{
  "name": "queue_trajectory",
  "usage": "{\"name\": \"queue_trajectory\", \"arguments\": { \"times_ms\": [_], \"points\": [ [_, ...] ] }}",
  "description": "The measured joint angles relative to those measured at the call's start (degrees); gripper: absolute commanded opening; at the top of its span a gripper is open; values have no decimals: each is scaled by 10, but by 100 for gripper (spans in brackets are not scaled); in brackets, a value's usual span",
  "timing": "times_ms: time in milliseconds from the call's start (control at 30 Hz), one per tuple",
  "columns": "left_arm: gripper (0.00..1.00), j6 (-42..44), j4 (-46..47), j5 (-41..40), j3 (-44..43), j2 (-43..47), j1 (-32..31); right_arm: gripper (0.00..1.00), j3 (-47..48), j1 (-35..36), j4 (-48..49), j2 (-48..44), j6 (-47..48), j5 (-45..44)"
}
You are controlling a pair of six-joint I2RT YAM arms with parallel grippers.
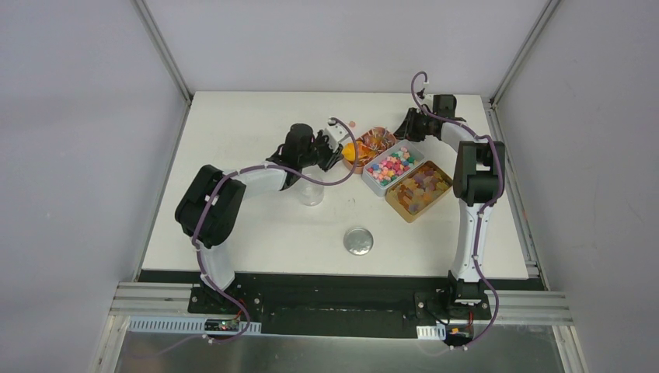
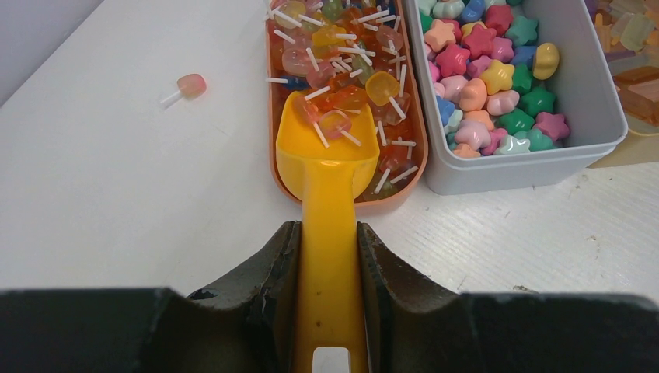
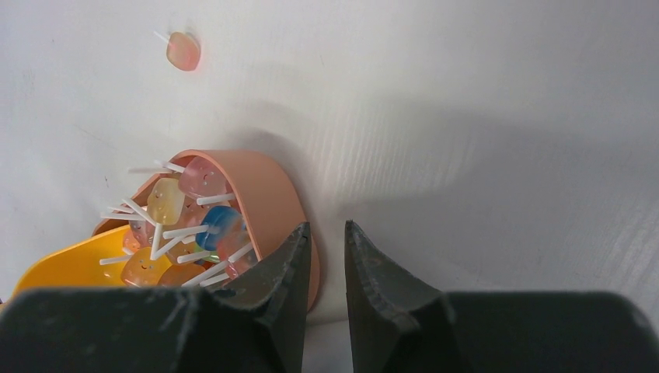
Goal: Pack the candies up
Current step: Scoop the fake candies from the storage box.
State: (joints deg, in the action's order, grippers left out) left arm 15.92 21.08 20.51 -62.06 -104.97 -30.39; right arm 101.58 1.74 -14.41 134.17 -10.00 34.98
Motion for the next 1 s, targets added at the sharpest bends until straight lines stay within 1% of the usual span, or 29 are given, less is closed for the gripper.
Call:
{"name": "queue_trajectory", "arguments": {
  "times_ms": [600,1000],
  "points": [
    [0,-9,87,-5,52,3,0,25,0,-1,4,0,-5,5],
    [0,-21,126,-12,90,19,1,25,-1,-4,5,0,-11,5]
  ]
}}
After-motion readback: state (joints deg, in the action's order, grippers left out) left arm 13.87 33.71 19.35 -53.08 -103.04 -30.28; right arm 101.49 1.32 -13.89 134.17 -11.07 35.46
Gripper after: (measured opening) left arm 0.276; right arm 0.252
